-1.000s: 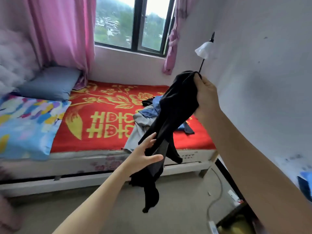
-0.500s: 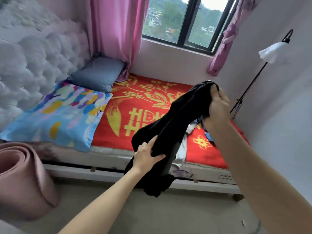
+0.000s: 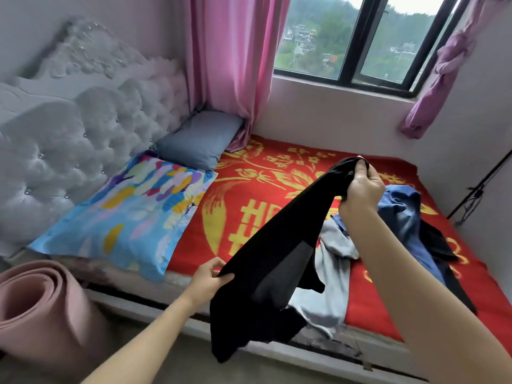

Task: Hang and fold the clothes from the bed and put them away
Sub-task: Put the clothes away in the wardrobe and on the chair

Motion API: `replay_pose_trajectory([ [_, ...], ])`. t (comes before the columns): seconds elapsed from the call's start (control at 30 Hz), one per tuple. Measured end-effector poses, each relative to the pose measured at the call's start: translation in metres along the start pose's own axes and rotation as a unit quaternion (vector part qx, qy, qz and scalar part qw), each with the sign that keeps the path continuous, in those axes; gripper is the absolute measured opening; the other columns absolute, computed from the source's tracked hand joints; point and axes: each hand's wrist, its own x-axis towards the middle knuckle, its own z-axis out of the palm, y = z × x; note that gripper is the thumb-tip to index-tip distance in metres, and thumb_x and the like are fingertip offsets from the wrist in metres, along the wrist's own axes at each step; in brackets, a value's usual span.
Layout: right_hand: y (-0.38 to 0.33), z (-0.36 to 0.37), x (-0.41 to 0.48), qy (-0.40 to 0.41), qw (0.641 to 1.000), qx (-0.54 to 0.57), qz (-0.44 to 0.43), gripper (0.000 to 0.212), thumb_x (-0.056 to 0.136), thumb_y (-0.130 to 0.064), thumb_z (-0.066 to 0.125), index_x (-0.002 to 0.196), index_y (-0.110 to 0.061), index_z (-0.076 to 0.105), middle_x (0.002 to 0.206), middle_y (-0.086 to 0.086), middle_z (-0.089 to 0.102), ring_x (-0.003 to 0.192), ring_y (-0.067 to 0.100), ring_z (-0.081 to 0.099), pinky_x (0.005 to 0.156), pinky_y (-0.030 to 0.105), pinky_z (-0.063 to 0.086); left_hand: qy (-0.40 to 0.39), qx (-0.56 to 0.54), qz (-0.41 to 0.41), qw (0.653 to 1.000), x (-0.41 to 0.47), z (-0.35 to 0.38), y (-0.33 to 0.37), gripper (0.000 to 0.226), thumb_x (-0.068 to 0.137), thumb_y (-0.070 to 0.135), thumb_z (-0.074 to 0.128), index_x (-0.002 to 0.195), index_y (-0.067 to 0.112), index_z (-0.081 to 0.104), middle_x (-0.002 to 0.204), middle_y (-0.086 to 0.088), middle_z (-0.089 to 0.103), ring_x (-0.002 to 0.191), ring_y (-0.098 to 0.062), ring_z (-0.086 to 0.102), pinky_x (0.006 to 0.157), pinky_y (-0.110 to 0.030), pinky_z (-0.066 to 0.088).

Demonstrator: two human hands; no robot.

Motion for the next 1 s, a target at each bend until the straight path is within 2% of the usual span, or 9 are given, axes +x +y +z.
replay_pose_trajectory([
  [0.17, 0.033, -0.002, 0.092, 0.024, 0.995, -0.093, -0.037, 0.020, 0.097, -0.017, 0.051, 0.109, -0.010, 0.065, 0.100, 0.001, 0.062, 0.095, 0.015, 0.057, 0.095, 0.030, 0.048, 0.124, 0.051, 0.028, 0.991, 0.061, -0.029, 0.040, 0.018, 0.087, -0.001, 0.063, 0.078, 0.014, 0.059, 0.061, -0.003, 0.059, 0.045, 0.000, 0.046, 0.045, -0.011, 0.035],
  [0.27, 0.056, -0.003, 0.129, 0.006, 0.988, -0.143, -0.056, 0.024, 0.097, -0.017, 0.051, 0.114, -0.008, 0.065, 0.104, -0.001, 0.061, 0.098, 0.012, 0.055, 0.099, 0.030, 0.045, 0.170, 0.152, 0.065, 0.971, 0.088, -0.043, 0.059, 0.016, 0.088, 0.001, 0.061, 0.082, 0.016, 0.062, 0.071, -0.002, 0.063, 0.060, -0.006, 0.056, 0.057, -0.015, 0.043],
  [0.33, 0.071, -0.002, 0.146, -0.003, 0.986, -0.159, -0.054, 0.025, 0.097, -0.017, 0.051, 0.115, -0.009, 0.064, 0.105, 0.000, 0.060, 0.097, 0.011, 0.054, 0.097, 0.026, 0.043, 0.234, 0.286, 0.081, 0.926, 0.100, -0.052, 0.065, 0.012, 0.086, 0.001, 0.062, 0.092, 0.010, 0.066, 0.081, -0.006, 0.068, 0.076, -0.025, 0.063, 0.066, -0.031, 0.046],
  [0.43, 0.089, 0.004, 0.165, 0.001, 0.986, -0.163, -0.037, 0.026, 0.097, -0.019, 0.051, 0.115, -0.007, 0.064, 0.102, -0.002, 0.059, 0.096, 0.009, 0.053, 0.090, 0.021, 0.043, 0.312, 0.492, 0.100, 0.806, 0.116, -0.072, 0.066, 0.015, 0.073, -0.003, 0.071, 0.087, 0.001, 0.067, 0.076, -0.020, 0.067, 0.067, -0.041, 0.063, 0.055, -0.041, 0.047],
  [0.47, 0.099, 0.009, 0.174, 0.014, 0.987, -0.159, -0.022, 0.026, 0.097, -0.020, 0.051, 0.115, -0.006, 0.064, 0.099, -0.004, 0.059, 0.094, 0.008, 0.053, 0.086, 0.018, 0.043, 0.308, 0.524, 0.070, 0.791, 0.125, -0.082, 0.064, 0.012, 0.074, -0.002, 0.070, 0.086, 0.001, 0.066, 0.076, -0.022, 0.066, 0.067, -0.042, 0.062, 0.055, -0.042, 0.047],
  [0.57, 0.122, 0.019, 0.188, 0.039, 0.987, -0.151, 0.028, 0.025, 0.097, -0.021, 0.051, 0.113, -0.006, 0.064, 0.091, -0.006, 0.058, 0.085, 0.005, 0.052, 0.070, 0.005, 0.041, 0.292, 0.513, -0.042, 0.806, 0.149, -0.108, 0.051, 0.010, 0.086, 0.010, 0.058, 0.094, 0.006, 0.064, 0.090, -0.023, 0.066, 0.083, -0.041, 0.061, 0.064, -0.042, 0.045],
  [0.73, 0.165, 0.056, 0.221, 0.060, 0.976, -0.184, 0.103, 0.021, 0.098, -0.020, 0.048, 0.078, -0.017, 0.054, 0.075, -0.005, 0.047, 0.073, 0.008, 0.041, 0.067, 0.019, 0.037, 0.249, 0.437, -0.101, 0.858, 0.228, -0.150, 0.048, 0.009, 0.086, 0.020, 0.061, 0.093, 0.019, 0.067, 0.097, -0.013, 0.068, 0.091, -0.035, 0.060, 0.066, -0.032, 0.040],
  [0.87, 0.172, 0.112, 0.261, 0.077, 0.976, -0.174, 0.107, 0.022, 0.099, -0.019, 0.047, 0.079, -0.010, 0.052, 0.070, -0.007, 0.043, 0.074, 0.010, 0.042, 0.072, 0.024, 0.037, 0.287, 0.373, -0.074, 0.879, 0.310, -0.185, 0.075, 0.011, 0.085, 0.013, 0.060, 0.091, 0.014, 0.069, 0.097, -0.019, 0.067, 0.090, -0.039, 0.059, 0.071, -0.038, 0.044],
  [1.0, 0.153, 0.170, 0.302, 0.082, 0.991, -0.094, 0.048, 0.025, 0.098, -0.017, 0.049, 0.075, -0.020, 0.057, 0.073, -0.007, 0.051, 0.066, 0.005, 0.048, 0.067, 0.019, 0.045, 0.356, 0.357, 0.041, 0.862, 0.382, -0.206, 0.128, 0.021, 0.086, 0.008, 0.059, 0.104, 0.008, 0.069, 0.100, -0.027, 0.065, 0.094, -0.047, 0.059, 0.073, -0.044, 0.045],
])
